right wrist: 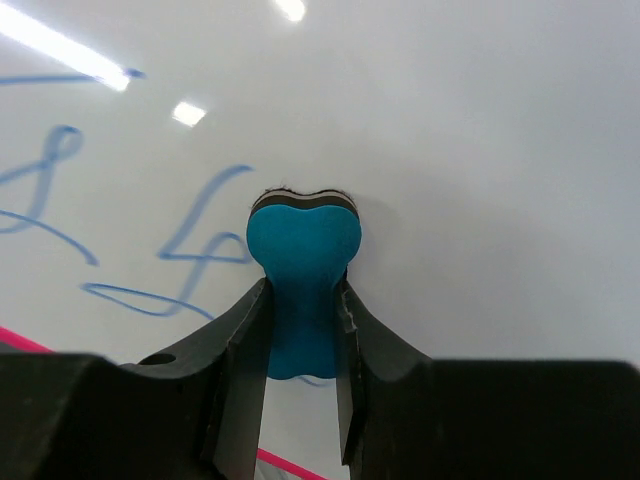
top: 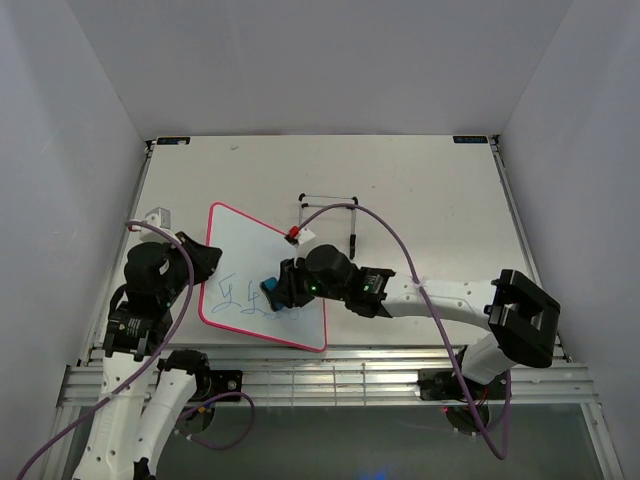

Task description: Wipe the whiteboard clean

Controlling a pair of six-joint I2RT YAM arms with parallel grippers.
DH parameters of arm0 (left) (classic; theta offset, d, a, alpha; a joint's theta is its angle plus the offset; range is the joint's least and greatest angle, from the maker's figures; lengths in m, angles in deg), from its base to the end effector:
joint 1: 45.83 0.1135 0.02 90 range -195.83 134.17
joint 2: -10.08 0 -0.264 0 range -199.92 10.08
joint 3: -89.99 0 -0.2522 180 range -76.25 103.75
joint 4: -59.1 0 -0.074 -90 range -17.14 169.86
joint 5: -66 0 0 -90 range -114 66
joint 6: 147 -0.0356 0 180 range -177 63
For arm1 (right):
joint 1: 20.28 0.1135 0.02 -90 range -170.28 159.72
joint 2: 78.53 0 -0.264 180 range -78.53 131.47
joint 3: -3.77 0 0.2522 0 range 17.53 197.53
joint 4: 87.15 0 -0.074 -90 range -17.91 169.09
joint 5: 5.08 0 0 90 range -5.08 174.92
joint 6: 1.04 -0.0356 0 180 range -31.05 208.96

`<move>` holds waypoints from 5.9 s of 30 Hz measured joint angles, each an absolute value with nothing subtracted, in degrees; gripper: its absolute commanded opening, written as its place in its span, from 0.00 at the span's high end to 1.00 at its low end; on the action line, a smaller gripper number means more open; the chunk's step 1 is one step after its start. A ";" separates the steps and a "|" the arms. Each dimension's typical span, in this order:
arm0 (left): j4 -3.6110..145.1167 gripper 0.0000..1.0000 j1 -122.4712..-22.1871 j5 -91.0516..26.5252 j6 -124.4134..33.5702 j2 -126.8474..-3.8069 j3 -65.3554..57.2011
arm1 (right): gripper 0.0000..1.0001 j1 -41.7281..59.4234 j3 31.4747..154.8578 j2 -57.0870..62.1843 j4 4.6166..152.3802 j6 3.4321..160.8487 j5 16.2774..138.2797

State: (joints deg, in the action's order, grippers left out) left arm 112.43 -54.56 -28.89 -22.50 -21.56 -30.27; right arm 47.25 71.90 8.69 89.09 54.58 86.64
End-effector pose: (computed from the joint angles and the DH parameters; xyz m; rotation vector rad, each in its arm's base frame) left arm 0.1149 -0.0207 0.3241 -0.4039 2.0152 -0.5616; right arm 0.1334 0.3198 0.2522 -0.5927 2.0664 1.0878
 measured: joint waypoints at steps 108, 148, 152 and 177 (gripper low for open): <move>106.24 1.00 -54.58 -34.90 -21.39 -21.54 -37.20 | 0.92 58.42 91.97 14.20 78.03 77.88 83.51; 105.35 1.00 -54.95 -35.84 -20.93 -20.25 -37.26 | 0.92 44.41 78.13 7.55 86.51 66.02 76.21; 105.43 1.00 -54.98 -35.82 -20.97 -20.25 -37.26 | 0.92 43.88 78.28 9.37 84.96 66.61 77.50; 105.33 1.00 -54.56 -33.94 -21.01 -19.92 -37.31 | 0.92 33.96 69.82 9.80 83.19 64.33 73.59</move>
State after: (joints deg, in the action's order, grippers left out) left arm 105.33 -54.56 -33.94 -21.01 -19.92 -37.31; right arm 33.96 69.82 9.80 83.19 64.33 73.59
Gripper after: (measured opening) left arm 0.212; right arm 0.327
